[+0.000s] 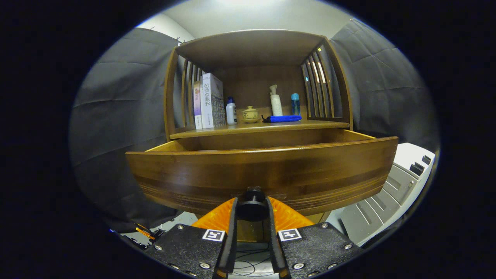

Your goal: Pull open the drawer, take out the items inside it, and place them on the countertop above the cabinet.

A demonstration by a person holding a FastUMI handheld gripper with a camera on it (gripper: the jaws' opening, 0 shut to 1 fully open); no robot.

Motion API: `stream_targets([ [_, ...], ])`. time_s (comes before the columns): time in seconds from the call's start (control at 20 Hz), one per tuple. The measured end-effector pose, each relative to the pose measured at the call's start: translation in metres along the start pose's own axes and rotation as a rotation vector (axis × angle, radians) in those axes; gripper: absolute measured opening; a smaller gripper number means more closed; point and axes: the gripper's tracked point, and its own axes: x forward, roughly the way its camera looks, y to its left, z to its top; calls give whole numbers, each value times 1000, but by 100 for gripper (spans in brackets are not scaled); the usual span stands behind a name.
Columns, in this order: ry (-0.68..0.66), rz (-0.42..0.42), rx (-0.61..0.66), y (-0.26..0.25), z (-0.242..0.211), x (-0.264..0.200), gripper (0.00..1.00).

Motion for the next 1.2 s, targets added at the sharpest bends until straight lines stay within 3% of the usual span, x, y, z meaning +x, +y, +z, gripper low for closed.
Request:
stream_targets([
  [0.55, -22, 7, -61, 6, -6, -14, 33],
  [0.7, -49, 33, -75, 8, -2, -14, 46],
  [1.0, -179, 120, -108, 19, 38, -30, 89],
  [1.2, -238, 136, -96, 18, 70, -33, 91],
])
